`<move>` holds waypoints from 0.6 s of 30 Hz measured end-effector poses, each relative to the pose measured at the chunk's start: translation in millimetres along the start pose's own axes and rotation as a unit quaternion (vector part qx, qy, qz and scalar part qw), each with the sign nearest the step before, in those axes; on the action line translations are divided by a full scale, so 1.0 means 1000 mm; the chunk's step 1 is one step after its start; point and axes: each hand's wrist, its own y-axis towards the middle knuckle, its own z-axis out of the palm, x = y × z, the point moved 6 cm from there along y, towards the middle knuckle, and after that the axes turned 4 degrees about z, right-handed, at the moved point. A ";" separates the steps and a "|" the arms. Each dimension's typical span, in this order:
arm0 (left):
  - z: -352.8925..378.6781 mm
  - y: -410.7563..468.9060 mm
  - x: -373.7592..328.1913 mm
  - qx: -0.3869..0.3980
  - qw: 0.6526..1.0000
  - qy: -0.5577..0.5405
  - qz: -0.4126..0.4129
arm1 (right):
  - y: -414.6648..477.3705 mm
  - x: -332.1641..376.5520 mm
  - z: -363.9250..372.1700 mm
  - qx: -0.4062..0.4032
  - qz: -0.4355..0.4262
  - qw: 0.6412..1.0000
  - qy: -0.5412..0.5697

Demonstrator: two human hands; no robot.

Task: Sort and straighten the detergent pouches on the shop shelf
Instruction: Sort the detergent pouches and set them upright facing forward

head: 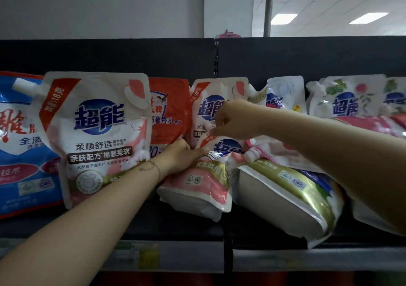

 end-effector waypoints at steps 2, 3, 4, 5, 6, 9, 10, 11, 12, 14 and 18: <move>0.001 0.004 -0.005 0.002 1.000 -0.007 -0.030 | -0.018 0.002 -0.004 -0.022 0.013 0.999 -0.020; 0.001 0.006 -0.006 -0.007 0.999 0.005 -0.049 | -0.029 0.006 -0.004 -0.035 0.020 0.999 -0.029; 0.002 0.009 -0.008 -0.010 0.998 0.030 -0.062 | -0.039 0.010 -0.004 -0.042 0.029 0.998 -0.038; 0.003 0.011 -0.010 -0.010 0.996 0.056 -0.068 | -0.048 0.016 -0.002 -0.039 0.039 0.997 -0.049; 0.004 0.012 -0.014 -0.011 0.995 0.074 -0.070 | -0.056 0.023 0.001 -0.024 0.046 0.997 -0.056; 0.011 0.012 -0.023 0.009 0.993 0.090 -0.071 | -0.066 0.033 0.021 0.045 0.105 0.991 -0.073; 0.011 0.007 -0.026 0.010 0.993 0.087 -0.078 | -0.067 0.035 0.028 0.060 0.122 0.988 -0.071; 0.012 0.003 -0.027 0.012 0.993 0.084 -0.088 | -0.067 0.036 0.034 0.063 0.135 0.987 -0.062; 0.013 0.001 -0.025 0.013 0.993 0.066 -0.101 | -0.070 0.040 0.035 0.057 0.145 0.986 -0.055; 0.016 -0.002 -0.019 -0.002 0.993 0.048 -0.109 | -0.076 0.046 0.036 0.047 0.166 0.984 -0.042; 0.022 -0.001 -0.003 -0.017 0.991 0.043 -0.126 | -0.083 0.057 0.048 0.096 0.180 0.979 -0.010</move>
